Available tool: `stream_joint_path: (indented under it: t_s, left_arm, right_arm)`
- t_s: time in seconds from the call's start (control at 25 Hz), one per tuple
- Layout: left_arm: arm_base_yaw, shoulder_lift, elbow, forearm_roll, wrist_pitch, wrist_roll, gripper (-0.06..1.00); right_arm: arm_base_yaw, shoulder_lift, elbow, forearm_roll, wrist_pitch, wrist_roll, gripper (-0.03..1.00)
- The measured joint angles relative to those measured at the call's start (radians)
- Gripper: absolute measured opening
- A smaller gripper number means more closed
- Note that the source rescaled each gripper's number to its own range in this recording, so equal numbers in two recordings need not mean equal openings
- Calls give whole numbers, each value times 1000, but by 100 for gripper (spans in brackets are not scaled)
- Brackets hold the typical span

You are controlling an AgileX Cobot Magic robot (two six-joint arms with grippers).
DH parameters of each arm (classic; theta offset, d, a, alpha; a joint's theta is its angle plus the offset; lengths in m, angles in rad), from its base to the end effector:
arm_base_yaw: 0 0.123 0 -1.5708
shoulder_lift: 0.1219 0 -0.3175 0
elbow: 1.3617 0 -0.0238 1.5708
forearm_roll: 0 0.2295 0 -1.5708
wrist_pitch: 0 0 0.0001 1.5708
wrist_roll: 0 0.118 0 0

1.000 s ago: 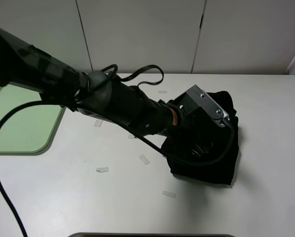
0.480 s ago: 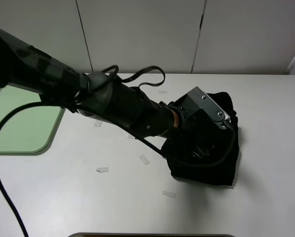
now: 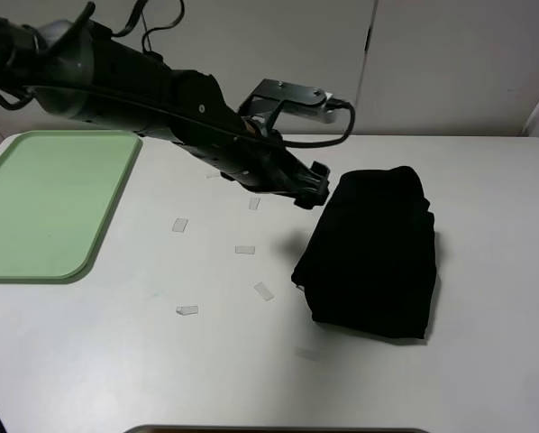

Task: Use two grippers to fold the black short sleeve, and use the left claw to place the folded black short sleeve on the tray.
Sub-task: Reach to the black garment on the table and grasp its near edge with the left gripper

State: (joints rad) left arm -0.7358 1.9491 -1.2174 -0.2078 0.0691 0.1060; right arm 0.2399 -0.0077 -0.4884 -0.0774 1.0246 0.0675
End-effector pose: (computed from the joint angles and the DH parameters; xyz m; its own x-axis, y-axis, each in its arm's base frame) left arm 0.3245 -0.2961 0.2056 -0.5506 0.3621 -0.7522 0.6266 0.7746 -0.0858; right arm -0.0278 -0.0148 0.2552 -0.4184 -0.0744 -0.9052 -0.1677 0.9858 -0.0035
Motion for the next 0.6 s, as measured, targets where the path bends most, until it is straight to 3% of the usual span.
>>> stream_joint_path:
  t_s: [0.16, 0.36, 0.4, 0.48, 0.6]
  left_arm:
    - [64, 0, 2, -276, 125, 257, 92]
    - [118, 1, 2, -820, 353, 797, 91]
    - [126, 5, 2, -914, 386, 868, 91]
    - [135, 27, 1, -1025, 425, 955, 91]
    - [138, 83, 0, -1062, 430, 979, 91]
  right_arm:
    - [0, 0, 0, 0, 0, 0, 100]
    - [0, 0, 0, 0, 0, 0, 100]
    - [0, 0, 0, 0, 0, 0, 100]
    - [0, 0, 0, 0, 0, 0, 100]
    - [0, 0, 0, 0, 0, 0, 100]
